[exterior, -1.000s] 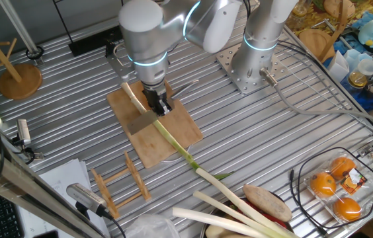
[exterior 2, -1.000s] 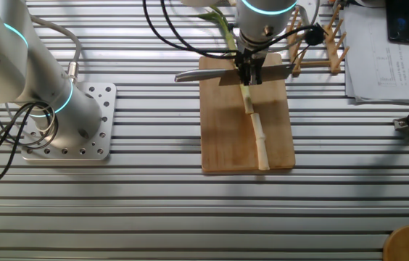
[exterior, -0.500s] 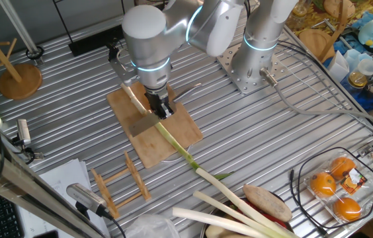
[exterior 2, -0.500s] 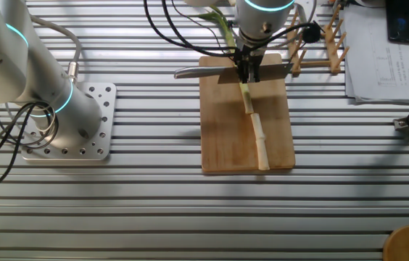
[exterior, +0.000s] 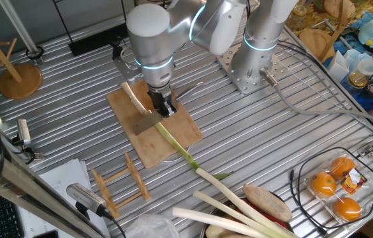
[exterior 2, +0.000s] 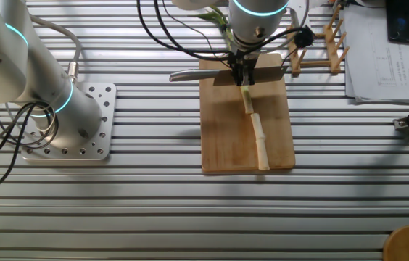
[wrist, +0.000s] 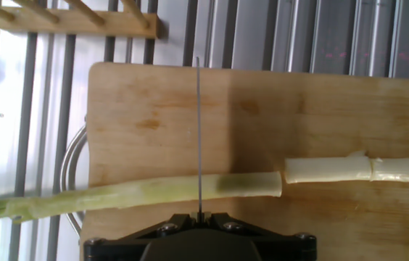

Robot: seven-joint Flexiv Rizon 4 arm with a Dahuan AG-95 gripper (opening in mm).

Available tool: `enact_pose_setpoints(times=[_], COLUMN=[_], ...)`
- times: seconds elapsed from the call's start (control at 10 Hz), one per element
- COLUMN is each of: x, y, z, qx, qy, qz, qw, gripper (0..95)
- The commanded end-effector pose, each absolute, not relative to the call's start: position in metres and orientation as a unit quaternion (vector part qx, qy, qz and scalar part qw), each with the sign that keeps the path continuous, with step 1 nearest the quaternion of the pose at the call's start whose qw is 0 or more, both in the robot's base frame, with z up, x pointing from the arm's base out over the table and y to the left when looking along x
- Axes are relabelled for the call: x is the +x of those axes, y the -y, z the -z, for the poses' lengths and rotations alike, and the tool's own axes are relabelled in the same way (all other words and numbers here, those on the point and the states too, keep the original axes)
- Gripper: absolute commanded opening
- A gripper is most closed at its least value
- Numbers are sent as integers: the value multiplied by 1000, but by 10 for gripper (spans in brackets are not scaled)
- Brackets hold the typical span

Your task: Chop the scallions

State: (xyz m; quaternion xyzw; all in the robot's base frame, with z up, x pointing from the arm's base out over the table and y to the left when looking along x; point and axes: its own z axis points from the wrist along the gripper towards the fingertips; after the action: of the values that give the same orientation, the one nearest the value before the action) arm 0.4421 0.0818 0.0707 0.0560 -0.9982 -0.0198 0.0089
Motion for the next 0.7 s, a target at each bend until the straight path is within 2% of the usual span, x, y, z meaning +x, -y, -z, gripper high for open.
enact_pose_setpoints(times=[0.1,0.7], x=[444,462], y=[-81,-85], z=[-68,-71], qx=[55,52], qy=[998,998], qz=[20,21], qw=[8,7], gripper=[0,0])
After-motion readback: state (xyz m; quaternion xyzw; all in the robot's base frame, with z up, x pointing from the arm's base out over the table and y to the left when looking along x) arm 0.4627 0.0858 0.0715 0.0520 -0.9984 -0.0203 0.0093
